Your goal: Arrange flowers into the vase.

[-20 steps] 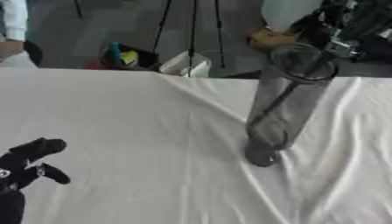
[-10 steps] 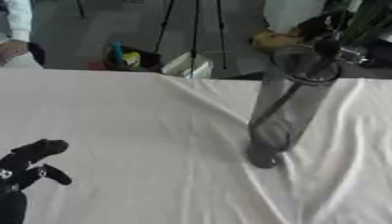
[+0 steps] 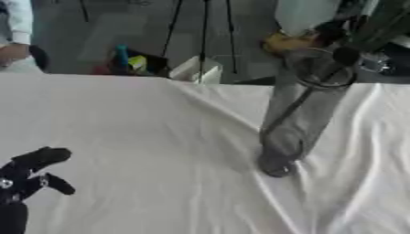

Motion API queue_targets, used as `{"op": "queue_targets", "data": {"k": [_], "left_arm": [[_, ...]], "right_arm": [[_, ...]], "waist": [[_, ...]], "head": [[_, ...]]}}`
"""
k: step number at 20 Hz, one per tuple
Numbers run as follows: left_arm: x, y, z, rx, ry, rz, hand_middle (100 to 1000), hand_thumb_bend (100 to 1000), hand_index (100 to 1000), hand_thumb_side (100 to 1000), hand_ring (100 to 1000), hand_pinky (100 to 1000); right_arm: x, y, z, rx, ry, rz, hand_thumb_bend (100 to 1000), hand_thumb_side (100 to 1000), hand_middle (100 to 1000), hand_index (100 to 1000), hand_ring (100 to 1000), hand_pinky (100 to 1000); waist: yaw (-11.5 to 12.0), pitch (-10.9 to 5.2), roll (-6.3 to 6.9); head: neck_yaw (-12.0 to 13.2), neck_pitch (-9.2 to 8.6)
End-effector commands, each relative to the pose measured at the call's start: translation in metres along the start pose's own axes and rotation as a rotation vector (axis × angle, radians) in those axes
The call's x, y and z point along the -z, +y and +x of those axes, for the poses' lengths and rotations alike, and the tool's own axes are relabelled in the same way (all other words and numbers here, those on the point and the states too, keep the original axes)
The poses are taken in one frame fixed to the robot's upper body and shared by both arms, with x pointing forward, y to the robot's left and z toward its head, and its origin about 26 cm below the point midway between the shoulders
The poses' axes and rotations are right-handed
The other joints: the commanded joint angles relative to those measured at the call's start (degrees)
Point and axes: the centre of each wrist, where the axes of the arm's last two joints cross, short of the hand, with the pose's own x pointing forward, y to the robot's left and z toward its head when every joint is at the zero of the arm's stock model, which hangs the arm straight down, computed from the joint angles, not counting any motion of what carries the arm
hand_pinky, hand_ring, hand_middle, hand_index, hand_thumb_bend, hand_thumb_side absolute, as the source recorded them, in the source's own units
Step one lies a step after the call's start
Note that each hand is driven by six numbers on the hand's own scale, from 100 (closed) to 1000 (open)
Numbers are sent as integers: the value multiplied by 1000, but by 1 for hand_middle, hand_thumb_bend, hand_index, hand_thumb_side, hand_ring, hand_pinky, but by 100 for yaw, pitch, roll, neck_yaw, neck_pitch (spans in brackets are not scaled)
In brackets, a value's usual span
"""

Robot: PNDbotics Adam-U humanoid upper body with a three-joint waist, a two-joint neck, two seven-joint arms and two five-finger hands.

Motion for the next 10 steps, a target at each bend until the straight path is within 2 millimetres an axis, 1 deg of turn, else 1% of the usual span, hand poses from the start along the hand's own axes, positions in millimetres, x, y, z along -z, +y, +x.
{"op": "queue_targets", "data": {"k": [1, 3, 4, 10], "left_arm": [[5, 2, 5, 5, -25, 1, 753, 100, 895, 1000, 801, 476], [5, 2, 5, 5, -25, 1, 753, 100, 895, 1000, 801, 475], [5, 2, 5, 5, -25, 2, 753, 100, 895, 1000, 801, 475], [5, 2, 4, 7, -25, 3, 754, 100, 895, 1000, 802, 475]], "right_arm": [[-10, -18, -2, -33, 18, -25, 449, 1000, 795, 952, 795, 886], [-13, -16, -4, -29, 29, -26, 441, 1000, 794, 952, 793, 887], [-14, -16, -5, -26, 33, -28, 454, 1000, 793, 952, 792, 887], [-22, -15, -10, -15, 49, -41, 458, 1000, 790, 951, 789, 888]], "waist": [[-21, -19, 26], [-32, -16, 27], [-35, -15, 28], [-50, -15, 37]], "head": [[16, -83], [24, -83], [28, -84], [41, -87]]}}
